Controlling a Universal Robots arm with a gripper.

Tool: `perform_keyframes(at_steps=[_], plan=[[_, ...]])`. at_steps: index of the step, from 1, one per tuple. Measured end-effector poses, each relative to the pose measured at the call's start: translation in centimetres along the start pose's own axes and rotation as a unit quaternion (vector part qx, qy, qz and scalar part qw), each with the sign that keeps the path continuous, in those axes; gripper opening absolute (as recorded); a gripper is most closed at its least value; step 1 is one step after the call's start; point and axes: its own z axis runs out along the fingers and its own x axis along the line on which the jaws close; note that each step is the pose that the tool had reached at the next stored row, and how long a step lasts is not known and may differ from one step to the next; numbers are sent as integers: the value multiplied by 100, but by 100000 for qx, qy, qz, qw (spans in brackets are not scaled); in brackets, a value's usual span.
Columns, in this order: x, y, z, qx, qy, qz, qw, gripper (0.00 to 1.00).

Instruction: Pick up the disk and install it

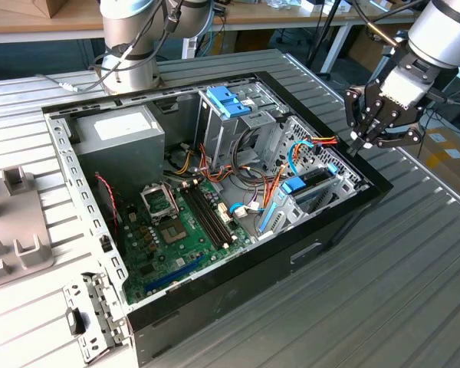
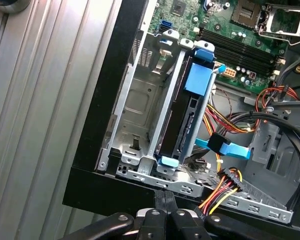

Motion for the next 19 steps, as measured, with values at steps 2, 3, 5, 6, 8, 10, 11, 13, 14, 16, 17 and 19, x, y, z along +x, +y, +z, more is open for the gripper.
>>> perform_keyframes(at_steps=[2, 3, 5, 6, 8, 10, 11, 13, 14, 16, 17, 19], plan=[[0, 0, 0, -40, -23, -624, 99998, 11], [0, 0, 0, -57, -32, -907, 99996, 11], [0, 0, 0, -97, -55, -1552, 99988, 11], [0, 0, 0, -113, -66, -1801, 99984, 11], [0, 0, 0, -141, -89, -2284, 99974, 11], [0, 0, 0, -170, -109, -2750, 99962, 11], [0, 0, 0, -186, -121, -3036, 99954, 11], [0, 0, 0, -224, -143, -3629, 99934, 11], [0, 0, 0, -239, -154, -3876, 99924, 11], [0, 0, 0, -283, -180, -4566, 99895, 11], [0, 0, 0, -300, -195, -4893, 99880, 11], [0, 0, 0, -330, -210, -5341, 99856, 11]])
